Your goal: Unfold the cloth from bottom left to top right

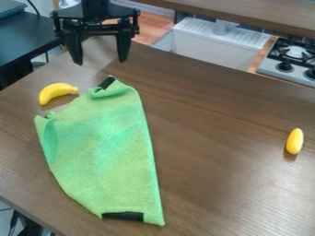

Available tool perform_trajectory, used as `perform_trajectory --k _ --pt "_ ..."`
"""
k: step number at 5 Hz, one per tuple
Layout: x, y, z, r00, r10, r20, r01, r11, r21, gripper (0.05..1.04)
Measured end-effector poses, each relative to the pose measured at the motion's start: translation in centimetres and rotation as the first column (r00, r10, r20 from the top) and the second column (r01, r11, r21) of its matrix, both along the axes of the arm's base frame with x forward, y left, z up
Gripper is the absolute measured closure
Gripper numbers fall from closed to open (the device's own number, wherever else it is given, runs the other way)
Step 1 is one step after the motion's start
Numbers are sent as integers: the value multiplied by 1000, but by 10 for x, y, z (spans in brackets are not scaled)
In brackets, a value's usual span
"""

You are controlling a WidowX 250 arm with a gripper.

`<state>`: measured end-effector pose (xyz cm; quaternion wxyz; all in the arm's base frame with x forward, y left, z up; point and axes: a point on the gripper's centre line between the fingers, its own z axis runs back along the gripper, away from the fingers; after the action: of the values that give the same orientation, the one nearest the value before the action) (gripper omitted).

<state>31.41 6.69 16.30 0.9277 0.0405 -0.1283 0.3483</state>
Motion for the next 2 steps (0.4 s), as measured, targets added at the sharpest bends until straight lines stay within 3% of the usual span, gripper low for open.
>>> perform_trajectory --k 2 --pt "-1 8 -16 999 17 -47 -17 1000 1 83"
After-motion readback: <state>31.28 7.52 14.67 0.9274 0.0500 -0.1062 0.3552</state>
